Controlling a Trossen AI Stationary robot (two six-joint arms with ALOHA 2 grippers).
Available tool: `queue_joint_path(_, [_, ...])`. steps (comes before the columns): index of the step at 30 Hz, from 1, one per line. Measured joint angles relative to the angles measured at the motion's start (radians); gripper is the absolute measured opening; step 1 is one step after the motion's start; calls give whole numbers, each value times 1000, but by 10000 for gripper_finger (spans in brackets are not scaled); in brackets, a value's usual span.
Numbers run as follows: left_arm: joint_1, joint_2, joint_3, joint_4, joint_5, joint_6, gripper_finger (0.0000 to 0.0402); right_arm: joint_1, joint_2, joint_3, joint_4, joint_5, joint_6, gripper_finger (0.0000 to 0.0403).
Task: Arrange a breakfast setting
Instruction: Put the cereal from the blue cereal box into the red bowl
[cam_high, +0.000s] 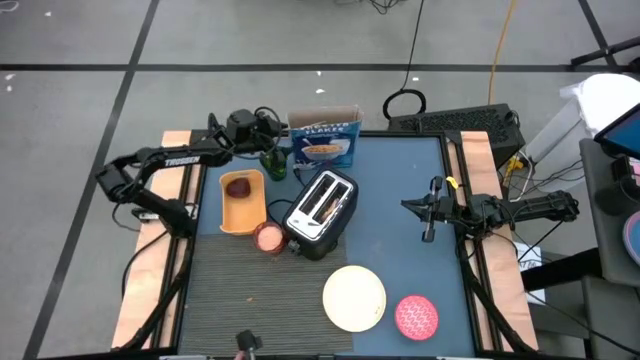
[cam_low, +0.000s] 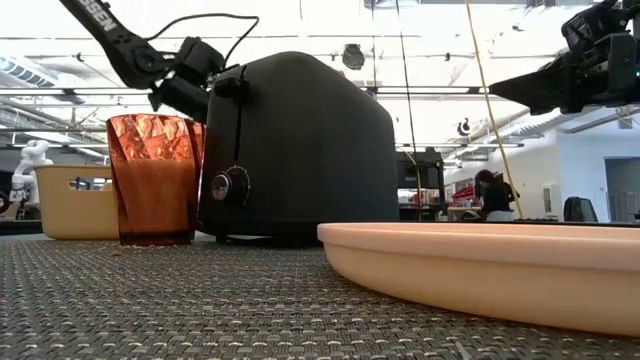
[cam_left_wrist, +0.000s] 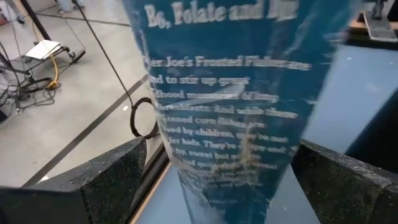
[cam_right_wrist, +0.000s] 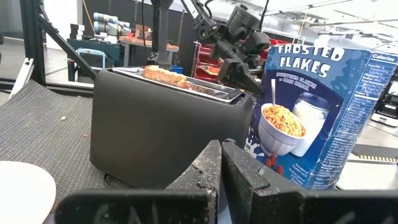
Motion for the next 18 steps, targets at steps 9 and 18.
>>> queue_joint_path(9, [-28, 44, 0, 49, -1, 26, 395, 0, 0, 0, 0, 0, 0, 9])
queue_joint_path(18, [-80, 44, 0, 71, -73, 40, 395, 0, 0, 0, 0, 0, 0, 9])
